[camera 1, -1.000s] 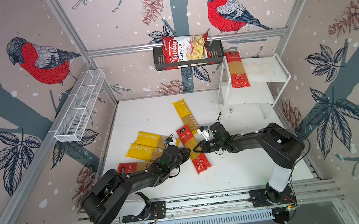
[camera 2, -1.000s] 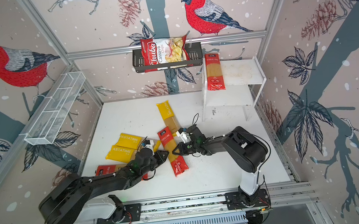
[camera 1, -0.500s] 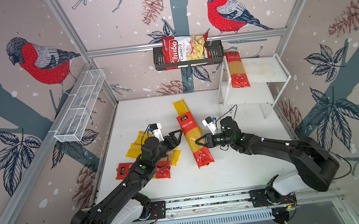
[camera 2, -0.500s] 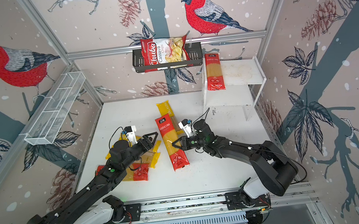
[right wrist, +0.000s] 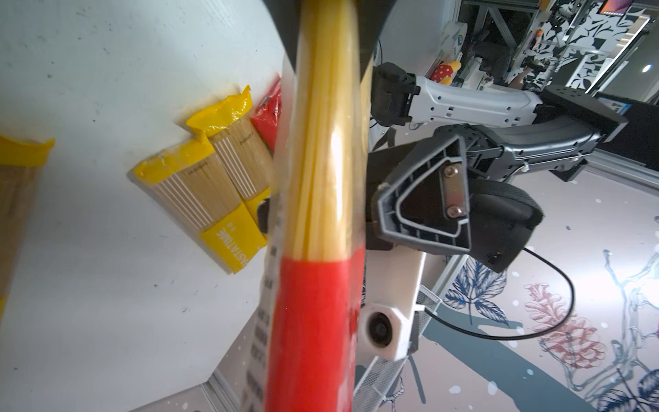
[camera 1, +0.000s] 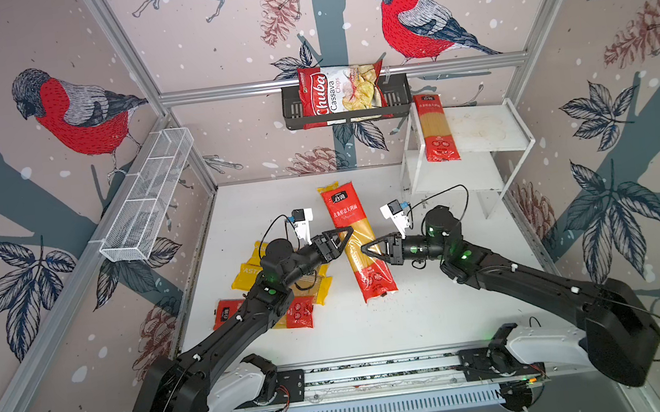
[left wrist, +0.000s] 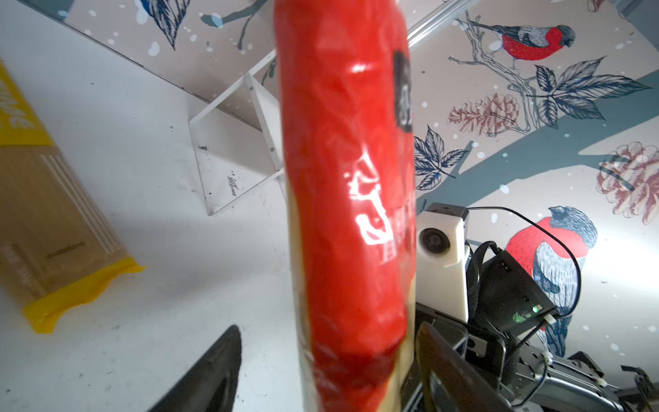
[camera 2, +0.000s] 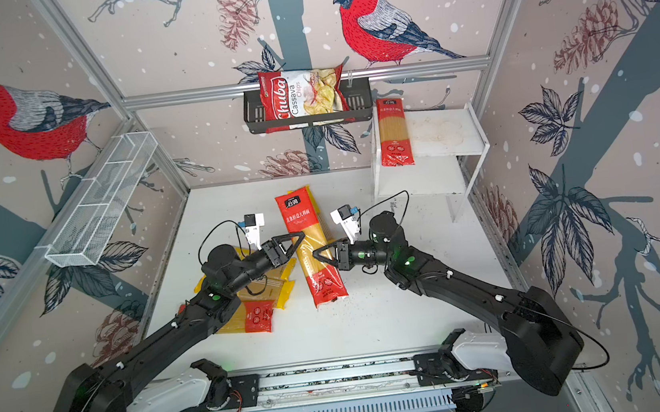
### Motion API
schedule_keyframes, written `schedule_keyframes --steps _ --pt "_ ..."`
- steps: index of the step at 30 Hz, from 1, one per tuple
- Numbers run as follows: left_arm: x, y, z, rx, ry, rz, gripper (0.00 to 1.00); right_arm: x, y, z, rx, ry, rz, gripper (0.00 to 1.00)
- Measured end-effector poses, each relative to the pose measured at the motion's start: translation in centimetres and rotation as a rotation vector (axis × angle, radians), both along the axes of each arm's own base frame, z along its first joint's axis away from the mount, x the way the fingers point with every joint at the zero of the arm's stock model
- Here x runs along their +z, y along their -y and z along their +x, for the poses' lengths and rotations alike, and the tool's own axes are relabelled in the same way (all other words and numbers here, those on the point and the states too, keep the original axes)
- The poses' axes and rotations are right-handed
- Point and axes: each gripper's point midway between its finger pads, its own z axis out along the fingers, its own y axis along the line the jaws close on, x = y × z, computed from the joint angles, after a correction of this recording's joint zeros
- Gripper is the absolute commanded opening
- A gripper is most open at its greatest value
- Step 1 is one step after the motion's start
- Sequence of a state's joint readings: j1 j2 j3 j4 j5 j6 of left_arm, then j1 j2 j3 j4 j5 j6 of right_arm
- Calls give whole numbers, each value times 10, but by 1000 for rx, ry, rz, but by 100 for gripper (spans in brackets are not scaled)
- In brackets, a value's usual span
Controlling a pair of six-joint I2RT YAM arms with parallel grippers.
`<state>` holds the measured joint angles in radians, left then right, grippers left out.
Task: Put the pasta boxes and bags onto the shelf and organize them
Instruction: 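Close the left gripper on the bag's top end beside the right gripper, then lift the red bag upright with both grippers, raising it off the table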
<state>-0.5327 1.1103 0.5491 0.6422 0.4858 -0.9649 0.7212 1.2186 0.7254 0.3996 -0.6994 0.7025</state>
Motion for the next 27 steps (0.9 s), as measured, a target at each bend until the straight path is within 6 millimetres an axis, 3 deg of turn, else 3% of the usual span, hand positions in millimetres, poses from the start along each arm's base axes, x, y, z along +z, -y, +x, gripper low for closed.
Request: schedule_keyframes --steps 6,11,18,21,27 --pt "12 18 -9 -74 54 -18 65 12 3 -7 12 19 21 4" --pt "23 22 -11 -86 106 -27 58 18 5 -12 13 35 34 4" --pt "35 24 -9 -88 153 -27 34 13 6 -18 8 37 29 8" --pt "38 26 -9 -95 157 -43 26 10 7 -16 -10 59 26 14" --pt "43 27 -10 -108 164 -45 18 6 9 -11 -70 74 26 35"
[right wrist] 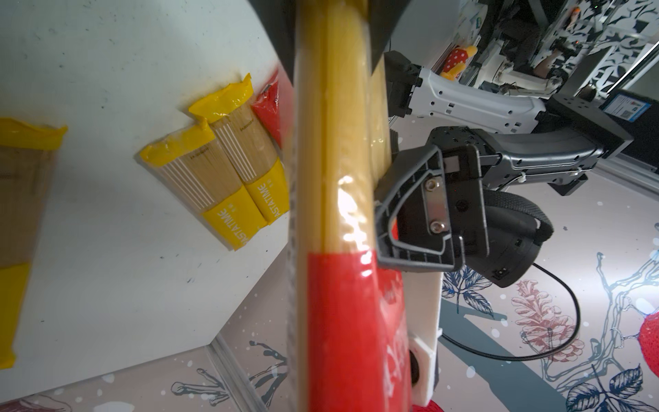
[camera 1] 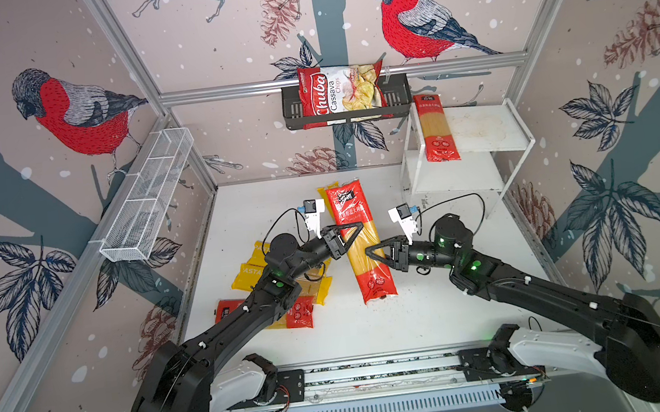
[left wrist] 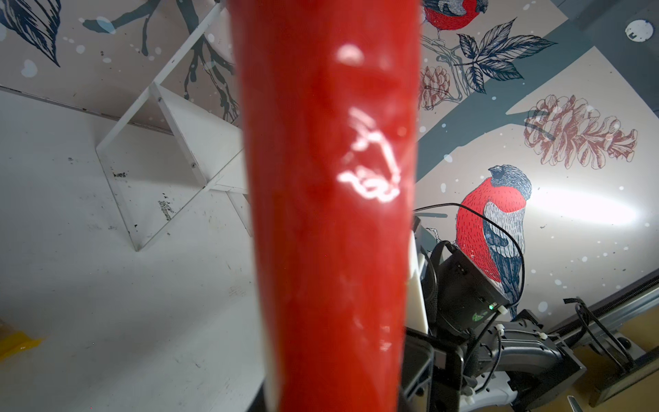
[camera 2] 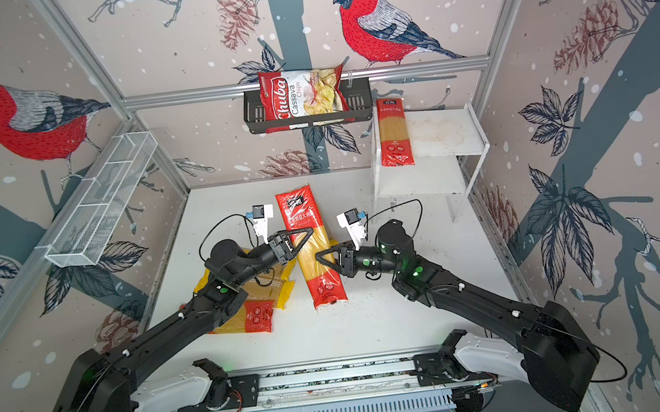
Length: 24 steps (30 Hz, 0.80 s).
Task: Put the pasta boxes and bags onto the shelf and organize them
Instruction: 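Lift the red bag upright with both grippers, raising it off the table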
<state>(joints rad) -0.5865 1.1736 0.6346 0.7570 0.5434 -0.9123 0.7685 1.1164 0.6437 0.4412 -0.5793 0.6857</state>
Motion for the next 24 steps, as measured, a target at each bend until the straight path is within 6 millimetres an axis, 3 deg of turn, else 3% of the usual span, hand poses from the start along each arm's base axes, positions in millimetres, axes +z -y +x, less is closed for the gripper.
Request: schedule_keyframes --steps 8,15,19,24 --pt "14 3 8 9 27 14 14 -5 2 -4 -21 37 35 50" --pt "48 -5 27 77 89 -16 12 -26 18 -14 -65 32 91 61" --pt "63 -6 37 111 107 -46 12 -30 24 -16 -109 30 132 62" --pt "80 -3 43 128 121 -111 12 -18 26 -10 -168 29 205 62"
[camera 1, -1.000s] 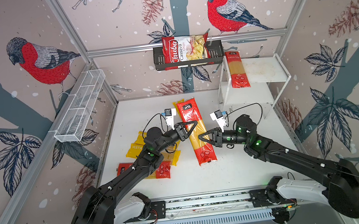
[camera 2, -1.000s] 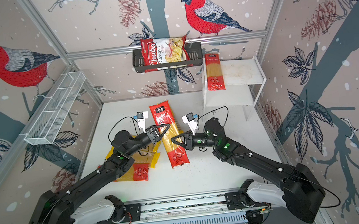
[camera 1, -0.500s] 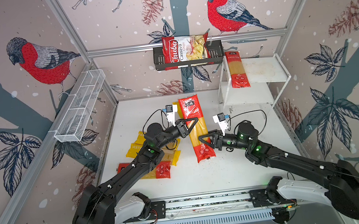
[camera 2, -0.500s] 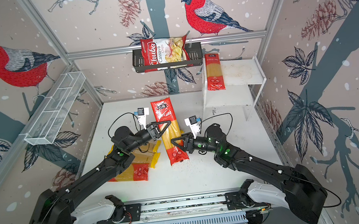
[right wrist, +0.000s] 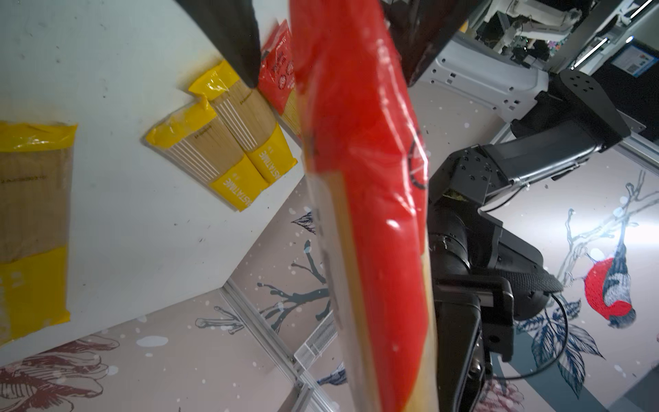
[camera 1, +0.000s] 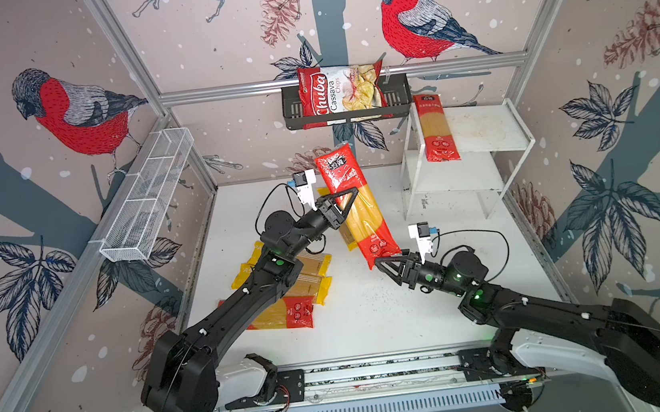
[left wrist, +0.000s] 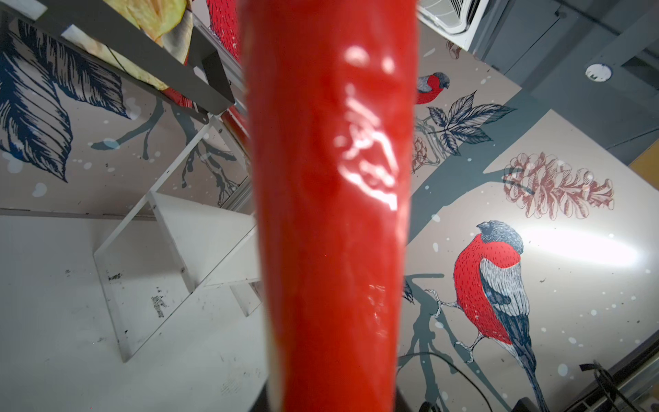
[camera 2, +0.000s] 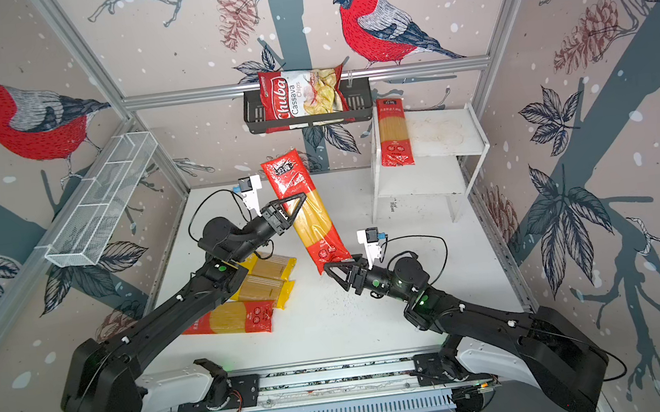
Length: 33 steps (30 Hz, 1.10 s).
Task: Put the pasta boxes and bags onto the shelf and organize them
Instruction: 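Lift the red bag upright with both grippers, raising it off the table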
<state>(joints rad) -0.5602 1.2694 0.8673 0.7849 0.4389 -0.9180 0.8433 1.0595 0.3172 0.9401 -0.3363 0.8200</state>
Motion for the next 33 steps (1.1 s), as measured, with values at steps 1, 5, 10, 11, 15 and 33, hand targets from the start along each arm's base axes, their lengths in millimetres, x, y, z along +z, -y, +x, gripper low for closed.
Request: schedule_keyframes --steps 1,5,10,11,15,33 --pt "2 0 0 3 5 -9 12 1 1 2 -13 -8 18 62" --pt "11 2 -1 9 15 -53 12 9 5 10 -54 -31 105 61" --pt "15 2 0 15 11 -84 13 29 10 14 -68 -21 218 60" --pt "15 3 0 15 9 -86 13 34 10 14 -69 -11 236 60" --pt "12 7 0 12 2 -88 13 50 13 16 -77 8 304 57" --pt "7 15 1 17 -31 -123 21 66 17 32 -119 -24 422 17"
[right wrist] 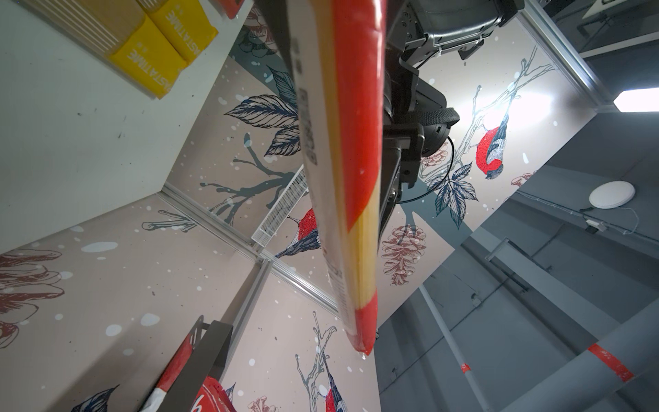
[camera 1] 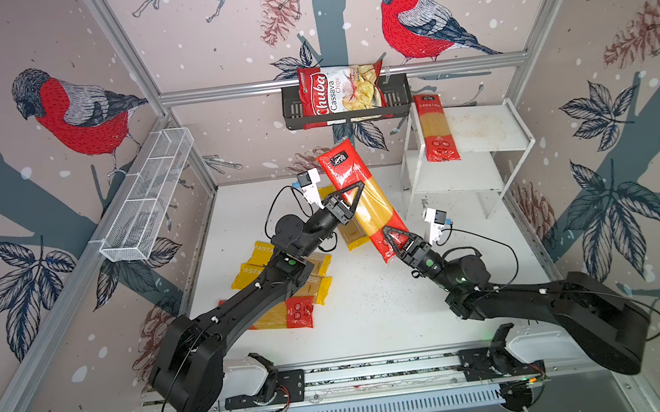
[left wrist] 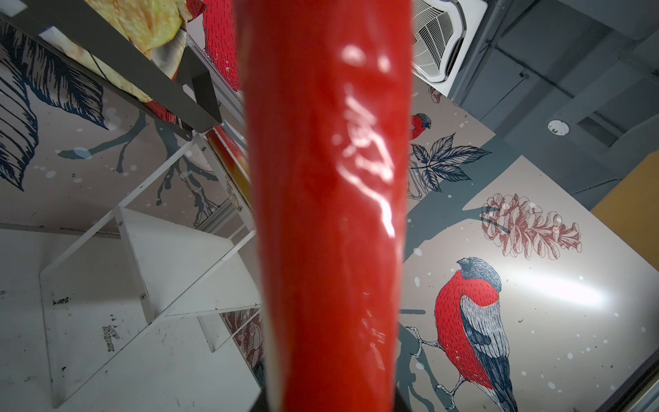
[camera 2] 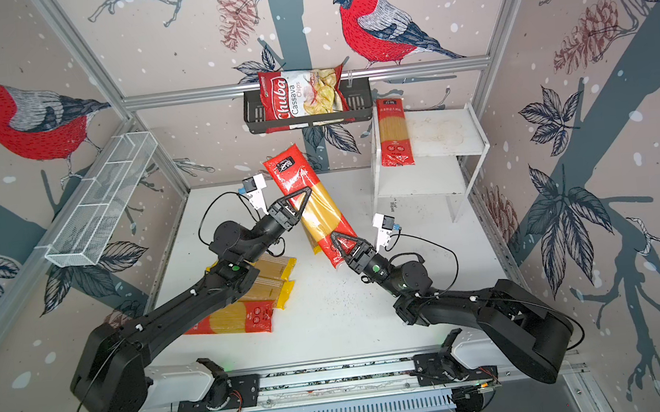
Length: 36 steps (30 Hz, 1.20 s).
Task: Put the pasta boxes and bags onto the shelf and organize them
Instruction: 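Lift the red bag upright with both grippers, raising it off the table, then carry the bag with the right gripper to the shelf while the left gripper releases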
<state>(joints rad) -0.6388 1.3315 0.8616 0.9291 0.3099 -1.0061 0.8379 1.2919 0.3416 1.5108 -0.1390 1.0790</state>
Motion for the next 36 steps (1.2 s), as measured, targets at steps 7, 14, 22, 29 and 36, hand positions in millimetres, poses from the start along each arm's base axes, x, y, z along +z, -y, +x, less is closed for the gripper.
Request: schedule_keyframes --steps 7,14,22,29,36 --pt "0 -3 0 17 -9 -11 37 4 1 0 8 -3 3 7" --pt "5 -5 -3 15 2 -19 57 21 12 11 -19 13 5 0" --pt "12 -8 -8 13 20 -33 65 43 28 30 -91 25 20 0" --pt "-2 -14 -21 6 8 -25 65 60 64 60 -213 5 36 0" --pt "-37 2 -43 -20 -49 31 65 101 134 89 -419 17 73 0"
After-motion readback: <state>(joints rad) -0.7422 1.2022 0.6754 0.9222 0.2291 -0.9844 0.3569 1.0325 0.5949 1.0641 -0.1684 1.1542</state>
